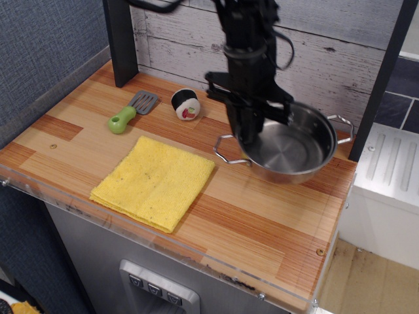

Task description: Picks the bowl and keeps on the yellow cloth.

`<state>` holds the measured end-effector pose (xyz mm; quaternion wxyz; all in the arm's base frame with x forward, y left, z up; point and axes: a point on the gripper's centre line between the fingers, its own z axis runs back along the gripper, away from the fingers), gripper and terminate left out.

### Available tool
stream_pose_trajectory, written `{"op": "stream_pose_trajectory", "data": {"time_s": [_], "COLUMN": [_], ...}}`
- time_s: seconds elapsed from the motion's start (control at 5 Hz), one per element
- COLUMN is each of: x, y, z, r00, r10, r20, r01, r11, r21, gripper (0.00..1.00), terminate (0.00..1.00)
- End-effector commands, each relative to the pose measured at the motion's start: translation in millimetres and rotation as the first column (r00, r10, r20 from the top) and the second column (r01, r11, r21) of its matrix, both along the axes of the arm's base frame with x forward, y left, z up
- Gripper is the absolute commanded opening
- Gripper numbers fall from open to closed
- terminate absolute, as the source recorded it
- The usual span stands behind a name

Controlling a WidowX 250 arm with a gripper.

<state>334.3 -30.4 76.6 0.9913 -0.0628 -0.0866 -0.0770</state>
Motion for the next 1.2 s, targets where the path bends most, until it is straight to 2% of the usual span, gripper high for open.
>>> {"op": "stream_pose_trajectory", "data": {"time_s": [0.0, 0.2, 0.6, 1.0], "x": [-65, -86, -99, -93], "y": [34, 67, 125, 129], "z": [50, 36, 9, -8], "r00": [0.995, 0.996, 0.983, 0.98], "r10": [0.055, 0.081, 0.169, 0.169], "r20": [0.083, 0.023, -0.065, -0.105], "r01": [-0.049, -0.08, -0.167, -0.163], "r11": [0.995, 0.996, 0.985, 0.985], "r21": [-0.082, -0.034, 0.034, 0.062], "gripper": [0.0, 0.0, 0.0, 0.0], "terminate": [0.0, 0.0, 0.0, 0.0]}}
